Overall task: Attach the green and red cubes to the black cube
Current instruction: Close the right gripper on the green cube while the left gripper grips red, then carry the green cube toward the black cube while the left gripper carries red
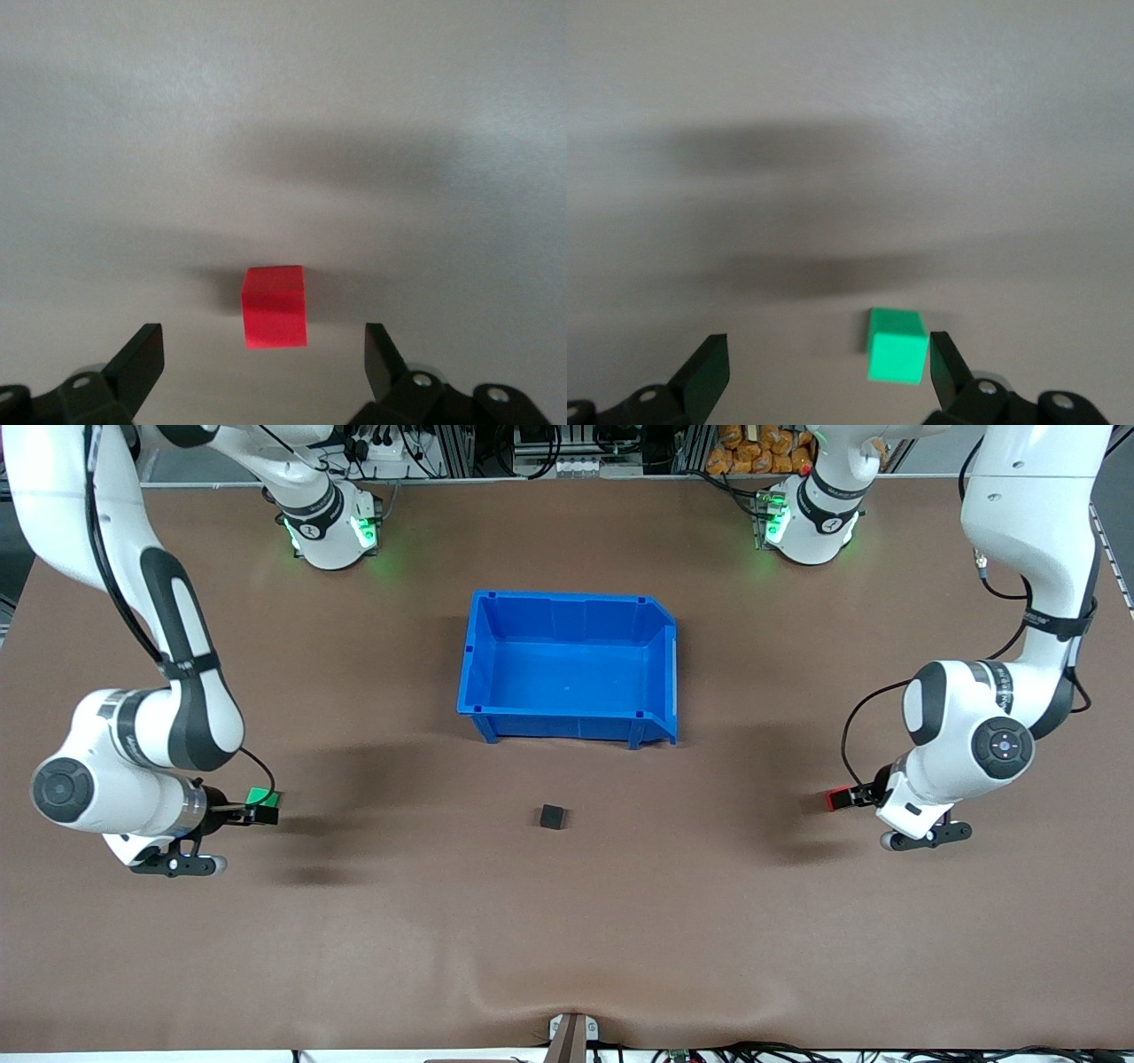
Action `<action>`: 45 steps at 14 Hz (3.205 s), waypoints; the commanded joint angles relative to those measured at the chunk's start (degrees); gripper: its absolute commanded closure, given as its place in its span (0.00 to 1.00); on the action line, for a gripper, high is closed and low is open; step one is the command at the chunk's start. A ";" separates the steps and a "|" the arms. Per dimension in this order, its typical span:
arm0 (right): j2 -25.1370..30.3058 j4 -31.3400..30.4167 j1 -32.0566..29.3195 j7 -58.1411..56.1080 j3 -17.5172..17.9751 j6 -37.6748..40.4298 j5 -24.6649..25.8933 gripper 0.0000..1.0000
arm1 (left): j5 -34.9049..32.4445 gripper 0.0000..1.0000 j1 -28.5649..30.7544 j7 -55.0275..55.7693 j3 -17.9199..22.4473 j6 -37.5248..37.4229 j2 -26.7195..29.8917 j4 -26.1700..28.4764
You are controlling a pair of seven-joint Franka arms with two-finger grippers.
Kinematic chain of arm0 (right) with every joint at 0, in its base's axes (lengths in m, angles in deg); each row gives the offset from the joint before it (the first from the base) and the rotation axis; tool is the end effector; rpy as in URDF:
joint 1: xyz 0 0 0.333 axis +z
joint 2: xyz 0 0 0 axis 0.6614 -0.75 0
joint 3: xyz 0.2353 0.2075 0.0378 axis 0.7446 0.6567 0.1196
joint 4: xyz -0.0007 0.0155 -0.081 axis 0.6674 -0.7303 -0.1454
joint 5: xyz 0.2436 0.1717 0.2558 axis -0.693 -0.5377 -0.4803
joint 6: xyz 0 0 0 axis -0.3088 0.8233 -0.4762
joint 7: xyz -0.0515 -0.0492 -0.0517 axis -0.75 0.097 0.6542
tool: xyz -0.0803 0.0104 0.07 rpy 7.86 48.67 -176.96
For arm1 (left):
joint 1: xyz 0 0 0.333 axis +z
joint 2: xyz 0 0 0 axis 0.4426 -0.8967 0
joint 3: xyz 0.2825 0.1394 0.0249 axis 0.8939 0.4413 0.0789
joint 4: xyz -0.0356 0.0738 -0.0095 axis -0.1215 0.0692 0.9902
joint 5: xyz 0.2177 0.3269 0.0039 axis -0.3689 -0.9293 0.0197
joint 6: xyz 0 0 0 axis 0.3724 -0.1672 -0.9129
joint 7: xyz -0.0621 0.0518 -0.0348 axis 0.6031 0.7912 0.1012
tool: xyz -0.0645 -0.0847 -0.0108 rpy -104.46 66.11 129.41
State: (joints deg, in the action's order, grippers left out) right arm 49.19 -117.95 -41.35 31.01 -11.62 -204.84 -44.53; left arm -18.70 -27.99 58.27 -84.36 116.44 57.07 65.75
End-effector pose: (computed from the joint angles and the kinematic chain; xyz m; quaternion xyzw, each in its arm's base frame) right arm 0.6681 -0.0313 0.2514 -0.9983 0.0243 0.0529 0.0009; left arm 0.6284 -0.0287 0.2381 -0.9954 -0.0910 0.0242 0.0156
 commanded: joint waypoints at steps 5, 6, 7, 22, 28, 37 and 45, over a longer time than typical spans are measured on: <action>3.53 -17.35 -1.55 -1.30 0.38 -18.29 -0.44 0.00 | -0.14 0.12 0.05 2.31 0.13 1.36 -2.08 0.47; 3.61 -17.53 -1.99 -1.30 0.38 -17.94 -0.44 0.00 | -0.14 0.14 0.14 3.10 0.13 1.54 -2.70 0.29; 3.88 -18.23 -2.25 -1.30 0.38 -17.76 -0.44 0.00 | -0.14 0.15 0.05 4.15 0.13 2.06 -3.05 0.20; 4.41 -18.94 -2.87 3.97 0.38 -15.65 -0.53 0.27 | 0.30 0.26 0.23 6.09 0.13 3.21 -5.43 -1.64; 4.49 -18.85 -2.78 2.83 0.38 -15.65 -0.36 1.00 | 0.48 0.39 0.14 7.50 0.13 3.21 -5.43 -1.91; 3.70 0.74 1.69 -30.96 0.56 5.62 0.09 1.00 | 0.66 1.00 -0.56 12.42 0.05 3.30 -5.25 -2.17; -2.88 7.51 12.15 -56.74 0.65 2.91 -0.53 1.00 | 4.24 1.00 -0.65 25.85 -0.74 2.16 -4.55 -7.26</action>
State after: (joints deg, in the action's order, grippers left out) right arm 48.96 -113.51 -30.52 -19.81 -10.46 -201.31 -44.45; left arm -17.01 -28.21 80.36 -84.81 119.60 52.12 60.37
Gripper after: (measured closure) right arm 0.599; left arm 0.608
